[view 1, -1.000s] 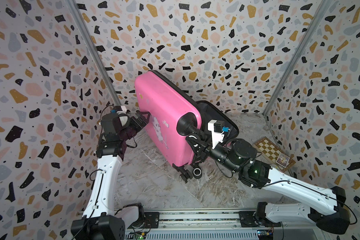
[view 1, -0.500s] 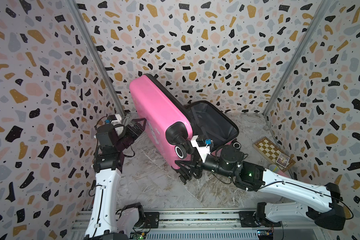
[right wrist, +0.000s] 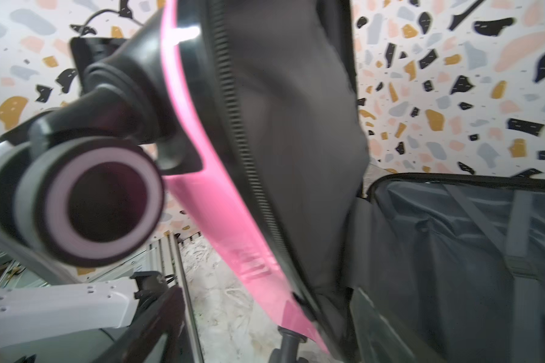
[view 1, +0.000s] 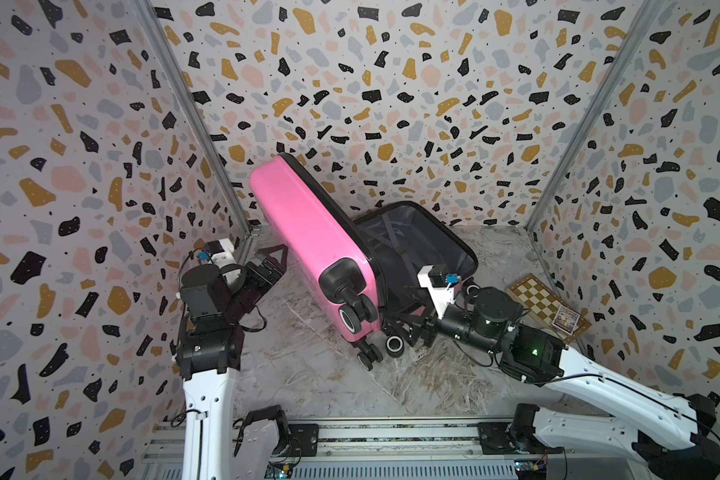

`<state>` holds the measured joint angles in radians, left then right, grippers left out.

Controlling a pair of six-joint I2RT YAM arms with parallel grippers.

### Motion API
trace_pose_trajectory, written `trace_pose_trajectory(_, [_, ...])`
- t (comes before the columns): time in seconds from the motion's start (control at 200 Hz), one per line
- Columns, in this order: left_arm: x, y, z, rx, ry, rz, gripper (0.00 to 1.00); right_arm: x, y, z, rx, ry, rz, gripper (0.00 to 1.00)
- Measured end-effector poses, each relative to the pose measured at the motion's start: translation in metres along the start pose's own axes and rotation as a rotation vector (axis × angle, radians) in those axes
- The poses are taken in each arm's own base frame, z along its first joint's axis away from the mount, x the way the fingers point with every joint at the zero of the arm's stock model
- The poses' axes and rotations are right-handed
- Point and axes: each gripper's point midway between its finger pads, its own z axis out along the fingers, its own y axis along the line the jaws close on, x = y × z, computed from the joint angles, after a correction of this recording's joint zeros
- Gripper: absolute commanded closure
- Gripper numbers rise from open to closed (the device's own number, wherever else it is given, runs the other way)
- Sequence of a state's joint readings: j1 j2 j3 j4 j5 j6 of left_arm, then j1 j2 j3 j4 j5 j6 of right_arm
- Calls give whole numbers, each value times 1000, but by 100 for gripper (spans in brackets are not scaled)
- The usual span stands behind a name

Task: Open the suitcase zippers
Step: Open the suitcase at the center of the board.

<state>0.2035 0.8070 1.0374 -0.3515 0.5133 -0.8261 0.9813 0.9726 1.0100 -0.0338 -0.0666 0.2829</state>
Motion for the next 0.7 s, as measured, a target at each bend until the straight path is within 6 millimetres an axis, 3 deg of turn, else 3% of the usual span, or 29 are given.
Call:
trace_pose_trajectory(0.095, [-2, -5, -3, 4, -4, 5, 1, -3, -58, -10, 131, 3, 33, 14])
trace_pose_trajectory(0.195, [-3, -6, -5, 3, -4, 6, 1, 5, -141, -24, 316, 35, 98, 17])
trace_pose_trajectory(0.28, [-2, -4, -4, -3, 0, 2, 1, 26, -212, -39, 472, 92, 179, 18])
trace_pose_trajectory(0.35, [-1, -3, -3, -8, 4, -2, 1, 52, -259, -49, 569, 157, 252, 20])
trace_pose_trajectory(0.546, [0, 2, 0, -20, 17, -4, 1, 114, -355, -65, 737, 298, 430, 26])
trace_pose_trajectory(0.701, [1, 4, 2, -24, 22, 1, 1, 145, -397, -69, 812, 340, 542, 29])
